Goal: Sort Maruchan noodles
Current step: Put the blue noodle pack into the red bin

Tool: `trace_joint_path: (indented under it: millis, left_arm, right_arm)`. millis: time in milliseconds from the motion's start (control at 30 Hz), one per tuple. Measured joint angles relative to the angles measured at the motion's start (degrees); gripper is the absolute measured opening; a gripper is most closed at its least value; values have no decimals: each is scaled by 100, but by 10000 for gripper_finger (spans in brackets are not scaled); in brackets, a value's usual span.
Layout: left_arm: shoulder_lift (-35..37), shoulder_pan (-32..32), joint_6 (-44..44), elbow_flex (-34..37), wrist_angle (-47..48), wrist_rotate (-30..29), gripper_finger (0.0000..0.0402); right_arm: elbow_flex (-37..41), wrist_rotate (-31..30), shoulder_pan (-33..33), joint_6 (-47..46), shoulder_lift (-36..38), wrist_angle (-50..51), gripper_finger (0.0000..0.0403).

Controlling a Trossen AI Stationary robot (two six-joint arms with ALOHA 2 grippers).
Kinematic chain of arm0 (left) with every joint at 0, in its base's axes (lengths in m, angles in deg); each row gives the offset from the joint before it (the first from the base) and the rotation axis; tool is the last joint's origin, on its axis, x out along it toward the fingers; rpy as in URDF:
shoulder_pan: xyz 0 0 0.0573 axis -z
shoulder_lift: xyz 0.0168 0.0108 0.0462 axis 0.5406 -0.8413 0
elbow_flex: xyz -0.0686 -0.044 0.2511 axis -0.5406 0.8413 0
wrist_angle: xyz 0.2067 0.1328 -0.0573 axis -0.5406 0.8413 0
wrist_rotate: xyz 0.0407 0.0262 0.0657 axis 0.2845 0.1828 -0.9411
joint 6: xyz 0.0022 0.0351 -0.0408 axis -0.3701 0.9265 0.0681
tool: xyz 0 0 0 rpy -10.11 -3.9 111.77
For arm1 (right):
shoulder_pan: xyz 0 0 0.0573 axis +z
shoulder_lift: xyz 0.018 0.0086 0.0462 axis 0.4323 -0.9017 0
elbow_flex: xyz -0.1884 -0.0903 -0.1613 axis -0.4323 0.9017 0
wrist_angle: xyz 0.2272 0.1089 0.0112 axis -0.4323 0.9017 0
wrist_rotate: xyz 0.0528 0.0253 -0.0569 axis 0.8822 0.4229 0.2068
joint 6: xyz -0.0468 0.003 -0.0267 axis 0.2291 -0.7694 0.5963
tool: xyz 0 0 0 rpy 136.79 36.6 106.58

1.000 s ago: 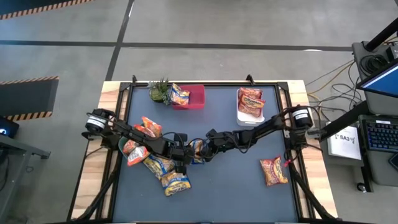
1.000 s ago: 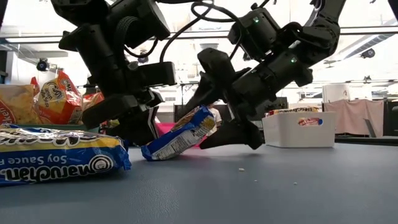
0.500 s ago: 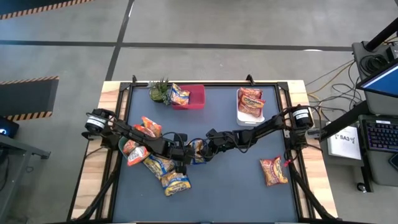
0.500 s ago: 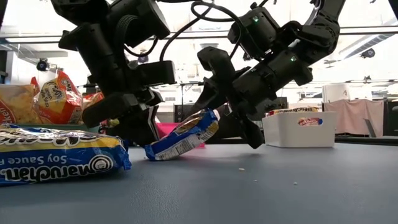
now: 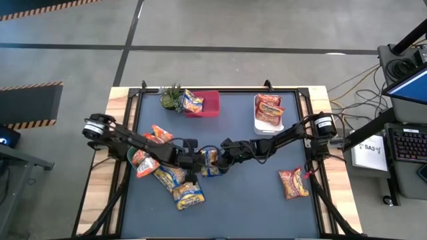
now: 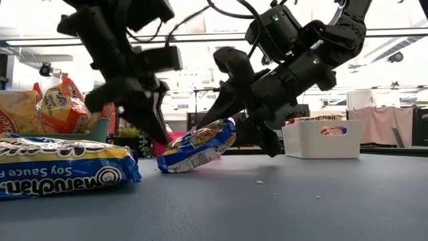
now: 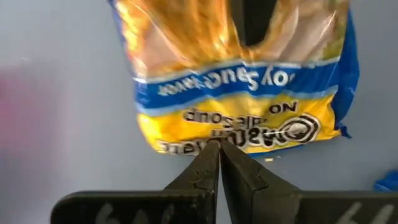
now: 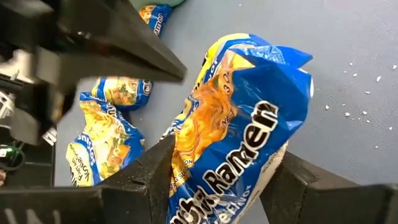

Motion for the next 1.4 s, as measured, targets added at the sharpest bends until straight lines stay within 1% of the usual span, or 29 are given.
trace_joint_path:
  millis: [200,500,567,767,900,1033,1233,1400]
  left_arm:
    - [593,0,406,0,150,-444,0]
    - [1577,2,877,7,39,-1518,0]
    - [1759,2,946,15,37,-1672,0]
    - [2178,2,1107,15,17,-2034,0]
    - [2429,2,1280,15,71,-2476,0]
    - [2716,-9,1357,15,72,-2518,0]
    - [2969,-9,1354,113,54,-2516,0]
    - [3103,-9,1241,446,-141,-2516,0]
  right_arm:
    - [-2,-2,2,42,16,0,176]
    - [-2,-6,2,99,16,-27,176]
    - [-2,-6,2,101,16,-33,176]
    - [-2,-8,0,148,18,-76,175]
    - [-2,-25,-62,279,167,-49,175]
    - [-4,-31,-162,347,383,14,171]
    - [-4,-50,-239,513,434,24,124]
    - [-4,-47,-280,562,440,25,121]
